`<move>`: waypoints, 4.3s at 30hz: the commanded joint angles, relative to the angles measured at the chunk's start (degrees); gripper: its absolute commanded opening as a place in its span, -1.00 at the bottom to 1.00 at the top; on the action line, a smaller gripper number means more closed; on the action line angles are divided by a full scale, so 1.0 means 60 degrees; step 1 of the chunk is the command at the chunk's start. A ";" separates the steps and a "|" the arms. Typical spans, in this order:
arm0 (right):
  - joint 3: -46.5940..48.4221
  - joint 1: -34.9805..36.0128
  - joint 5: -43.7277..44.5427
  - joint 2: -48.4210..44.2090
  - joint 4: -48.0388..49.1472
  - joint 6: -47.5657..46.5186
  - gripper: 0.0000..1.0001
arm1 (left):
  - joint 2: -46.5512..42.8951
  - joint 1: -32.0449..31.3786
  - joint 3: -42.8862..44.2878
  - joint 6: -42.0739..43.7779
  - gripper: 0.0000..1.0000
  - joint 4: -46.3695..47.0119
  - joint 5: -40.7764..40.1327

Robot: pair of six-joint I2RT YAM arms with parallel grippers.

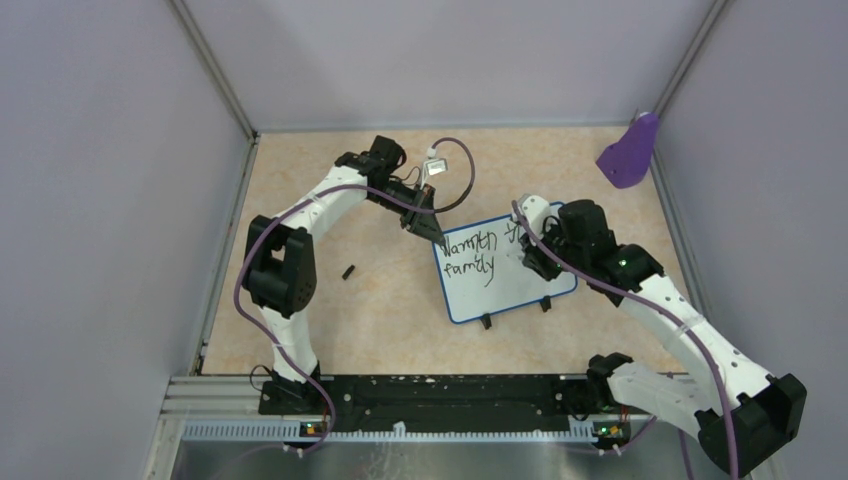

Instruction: Write a sentence on the whiteboard

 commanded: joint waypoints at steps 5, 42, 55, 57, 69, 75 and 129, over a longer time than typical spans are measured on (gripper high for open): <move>-0.0008 -0.0097 0.0759 -0.0118 0.0583 0.0207 -1.00 | 0.0202 0.0022 0.0265 0.0254 -1.00 0.0091 -0.0252; -0.0056 -0.0102 0.0972 -0.0203 -0.0143 -0.0740 -1.00 | 0.0361 0.0022 0.0361 0.0292 -1.00 0.0043 -0.0228; 0.0106 -0.0119 0.1219 -0.0152 0.0160 -0.0448 -1.00 | 0.0296 0.0021 0.0350 0.0291 -1.00 0.0030 -0.0237; 0.0105 -0.0119 0.1146 -0.0099 0.0230 -0.0445 -1.00 | 0.0290 0.0022 0.0350 0.0291 -1.00 0.0034 -0.0245; -0.0046 -0.0119 0.0498 0.0076 -0.0112 -0.0796 -1.00 | 0.0305 0.0022 0.0315 0.0349 -1.00 0.0018 -0.0248; -0.0100 -0.0119 0.0629 0.0083 -0.0530 -0.1140 -1.00 | 0.0312 0.0021 0.0306 0.0334 -1.00 0.0023 -0.0244; 0.0118 -0.0236 0.1334 -0.0430 -0.0418 -0.0753 -1.00 | 0.0307 0.0022 0.0373 0.0408 -1.00 -0.0041 -0.0181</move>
